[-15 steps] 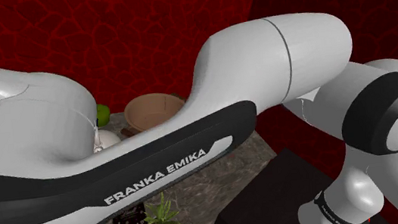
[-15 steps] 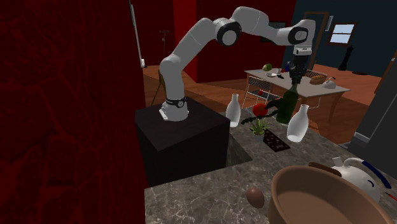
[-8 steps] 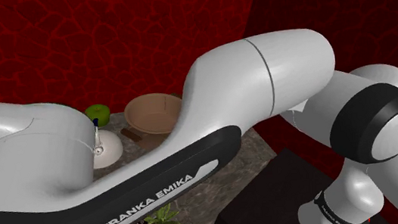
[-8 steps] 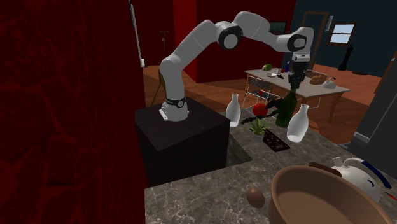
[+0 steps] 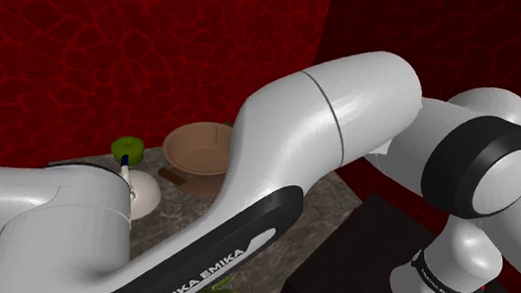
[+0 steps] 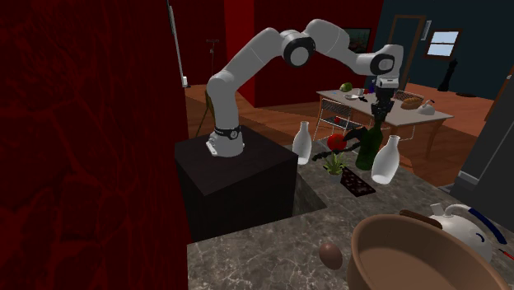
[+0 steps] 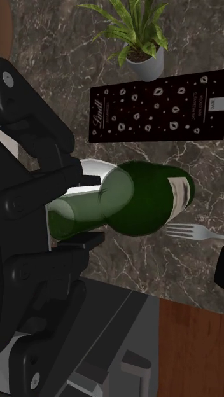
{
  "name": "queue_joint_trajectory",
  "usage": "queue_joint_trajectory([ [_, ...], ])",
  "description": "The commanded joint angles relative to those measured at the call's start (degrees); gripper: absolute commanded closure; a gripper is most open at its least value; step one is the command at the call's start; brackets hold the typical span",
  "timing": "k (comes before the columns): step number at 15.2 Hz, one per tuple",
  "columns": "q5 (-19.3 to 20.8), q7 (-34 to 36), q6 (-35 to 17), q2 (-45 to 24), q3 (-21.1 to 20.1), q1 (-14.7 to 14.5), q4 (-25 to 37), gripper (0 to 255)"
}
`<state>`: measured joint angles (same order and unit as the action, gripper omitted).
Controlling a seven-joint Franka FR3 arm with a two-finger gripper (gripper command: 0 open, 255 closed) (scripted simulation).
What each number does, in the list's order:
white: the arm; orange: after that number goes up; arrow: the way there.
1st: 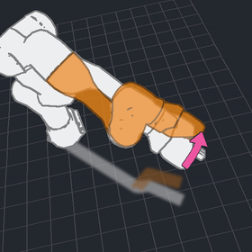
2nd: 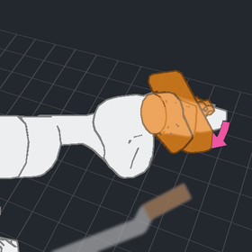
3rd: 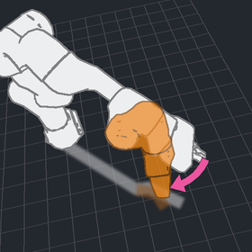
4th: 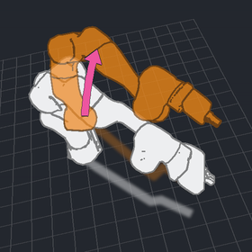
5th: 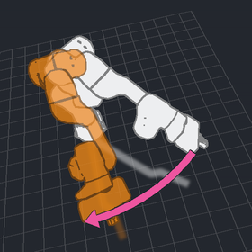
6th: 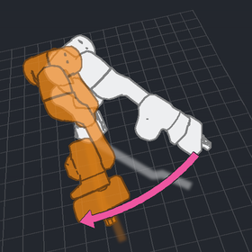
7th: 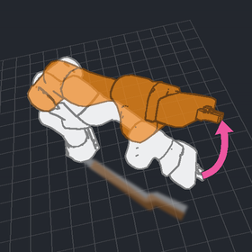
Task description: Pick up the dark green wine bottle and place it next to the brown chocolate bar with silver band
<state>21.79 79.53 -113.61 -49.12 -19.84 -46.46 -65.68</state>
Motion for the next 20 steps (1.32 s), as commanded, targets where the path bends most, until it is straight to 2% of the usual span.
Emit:
queue_joint_trajectory([
  [1, 0.03, 0.02, -0.1, -0.08, 0.01, -0.02, 0.05, 255],
  [6, 0.02, 0.02, -0.1, -0.08, 0.02, -0.02, 0.05, 255],
  [7, 0.02, 0.01, -0.1, -0.08, 0.02, -0.02, 0.05, 0],
  [12, 0.02, 0.02, -0.1, -0.08, 0.02, -0.02, 0.05, 0],
  [16, -0.88, -0.62, 5.12, 2.64, -0.67, -0.38, 2.67, 0],
  [20, -0.87, -0.62, 5.12, 2.64, -0.67, -0.38, 2.67, 0],
])
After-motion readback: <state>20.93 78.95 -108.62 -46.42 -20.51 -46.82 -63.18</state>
